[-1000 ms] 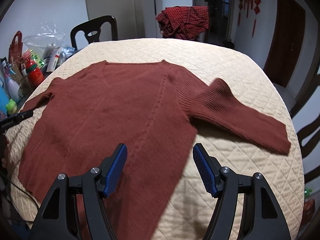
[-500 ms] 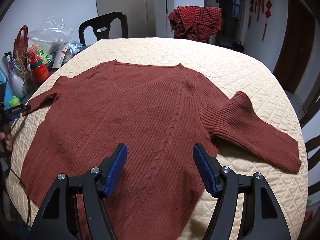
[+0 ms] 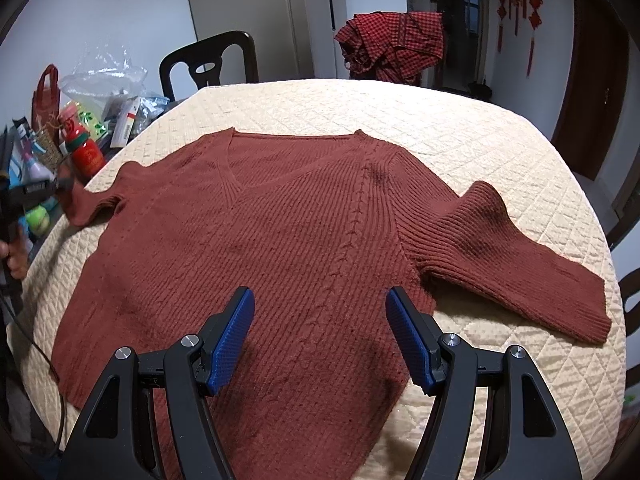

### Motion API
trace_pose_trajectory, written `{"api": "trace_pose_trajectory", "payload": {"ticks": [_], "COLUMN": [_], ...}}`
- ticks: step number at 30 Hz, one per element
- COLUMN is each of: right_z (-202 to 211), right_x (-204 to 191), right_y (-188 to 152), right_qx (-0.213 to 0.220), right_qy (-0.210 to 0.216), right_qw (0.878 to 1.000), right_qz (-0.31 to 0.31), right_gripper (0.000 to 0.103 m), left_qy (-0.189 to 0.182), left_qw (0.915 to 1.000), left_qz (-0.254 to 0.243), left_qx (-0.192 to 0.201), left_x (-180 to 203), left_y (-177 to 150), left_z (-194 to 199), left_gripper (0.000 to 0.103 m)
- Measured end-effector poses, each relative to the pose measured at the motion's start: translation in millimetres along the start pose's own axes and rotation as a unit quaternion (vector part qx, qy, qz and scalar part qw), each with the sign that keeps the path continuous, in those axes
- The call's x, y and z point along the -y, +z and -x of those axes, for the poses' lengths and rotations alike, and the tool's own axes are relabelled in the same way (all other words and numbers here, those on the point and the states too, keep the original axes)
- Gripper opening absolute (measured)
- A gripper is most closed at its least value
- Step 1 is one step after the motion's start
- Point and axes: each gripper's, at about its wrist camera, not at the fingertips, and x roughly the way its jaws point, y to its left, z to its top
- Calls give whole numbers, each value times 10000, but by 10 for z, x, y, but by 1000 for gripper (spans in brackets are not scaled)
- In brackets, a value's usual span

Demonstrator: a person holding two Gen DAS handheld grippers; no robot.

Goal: Fold small clothes
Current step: 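Move the left gripper to the sweater sleeve cuff and grasp it, then carry the sleeve across the sweater front with the left gripper and release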

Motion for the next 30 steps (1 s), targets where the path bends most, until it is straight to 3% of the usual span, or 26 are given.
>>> {"api": "trace_pose_trajectory", "payload": {"ticks": [2,6,9,13,16,17,18,21,25,27,30], "right_z": [8,27,37,34,30,29,25,9,-87,-192,-416], "right_x": [24,60,96,175,219,225,226,207,94,8,-111], "right_y": [10,19,20,11,28,49,65,149,318,430,617], "right_qx": [10,36,34,-34,-64,-57,-54,-32,-39,-114,-268], "right_qy": [2,-6,-22,23,96,135,172,426,768,877,1026], "right_qw": [10000,9999,9997,9993,9988,9987,9985,9973,9952,9945,9933], "right_qz": [-56,-161,-246,-383,-470,-498,-517,-604,-610,-560,-461], "right_gripper": [68,68,68,69,68,68,68,68,66,58,42], "left_qy": [-517,-1496,-1968,-2327,-2482,-2527,-2530,-2386,-1399,-945,-716], "left_qw": [9984,9865,9753,9598,9522,9520,9534,9615,9832,9896,9925], "left_qz": [-192,-668,-979,-1261,-1368,-1341,-1313,-1240,-1134,-1005,-688], "left_qx": [91,56,-210,-939,-1140,-1085,-990,-565,-293,-414,-712], "left_x": [309,1027,1511,1916,1950,1923,1891,1666,1220,986,666], "left_y": [146,273,193,-51,-176,-173,-155,-52,115,138,120], "left_z": [5,-111,-346,-806,-850,-801,-746,-568,-624,-766,-967], "left_gripper": [11,11,11,14,35,47,53,54,54,53,52]}}
